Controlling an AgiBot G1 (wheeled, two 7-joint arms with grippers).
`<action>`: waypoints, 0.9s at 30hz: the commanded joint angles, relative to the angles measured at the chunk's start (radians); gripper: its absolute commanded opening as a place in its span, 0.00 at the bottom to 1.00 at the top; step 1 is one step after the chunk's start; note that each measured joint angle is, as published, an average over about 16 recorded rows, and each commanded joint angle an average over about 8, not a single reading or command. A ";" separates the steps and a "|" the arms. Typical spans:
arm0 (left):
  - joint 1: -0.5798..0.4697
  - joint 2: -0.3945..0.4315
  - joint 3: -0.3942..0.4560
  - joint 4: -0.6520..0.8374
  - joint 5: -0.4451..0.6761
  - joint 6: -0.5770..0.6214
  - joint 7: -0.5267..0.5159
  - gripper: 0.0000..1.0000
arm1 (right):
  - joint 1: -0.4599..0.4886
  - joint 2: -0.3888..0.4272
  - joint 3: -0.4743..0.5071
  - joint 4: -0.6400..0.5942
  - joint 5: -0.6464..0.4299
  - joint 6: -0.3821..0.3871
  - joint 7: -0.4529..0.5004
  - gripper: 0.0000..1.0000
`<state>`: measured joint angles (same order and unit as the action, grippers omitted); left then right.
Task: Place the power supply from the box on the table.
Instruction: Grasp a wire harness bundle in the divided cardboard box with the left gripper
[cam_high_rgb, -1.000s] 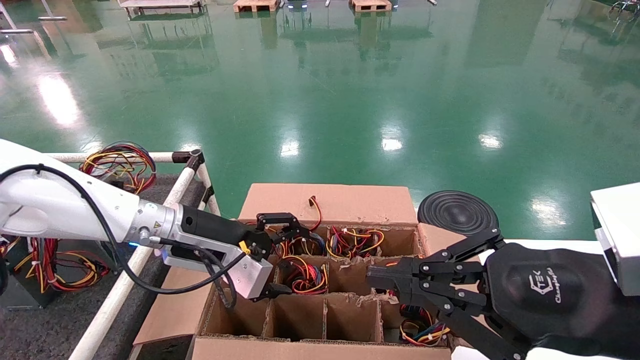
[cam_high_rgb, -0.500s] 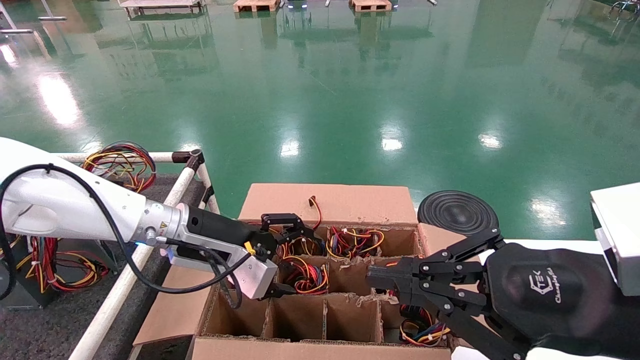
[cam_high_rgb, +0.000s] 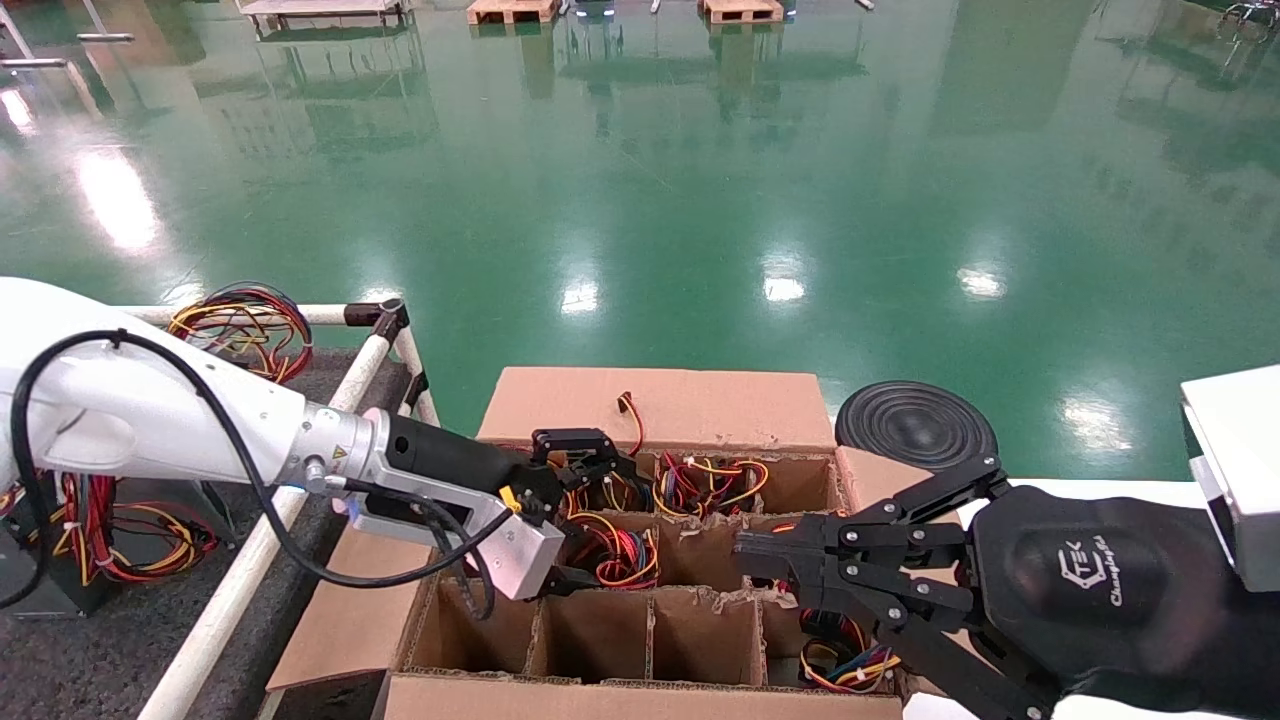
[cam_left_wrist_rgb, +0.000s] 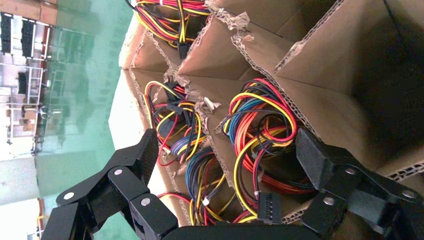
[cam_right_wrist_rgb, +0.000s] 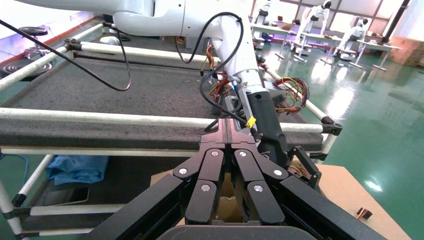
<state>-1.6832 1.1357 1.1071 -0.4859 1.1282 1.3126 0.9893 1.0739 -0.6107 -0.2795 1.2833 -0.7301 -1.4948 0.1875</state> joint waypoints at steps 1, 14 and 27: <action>0.004 0.004 0.002 0.005 -0.003 -0.004 0.007 0.94 | 0.000 0.000 0.000 0.000 0.000 0.000 0.000 0.00; 0.007 0.026 0.019 0.040 -0.019 -0.005 0.032 0.00 | 0.000 0.000 0.000 0.000 0.000 0.000 0.000 0.00; -0.002 0.044 0.027 0.084 -0.031 0.013 0.056 0.00 | 0.000 0.000 0.000 0.000 0.000 0.000 0.000 0.00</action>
<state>-1.6852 1.1794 1.1340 -0.4013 1.0969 1.3251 1.0453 1.0739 -0.6107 -0.2795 1.2833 -0.7301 -1.4948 0.1875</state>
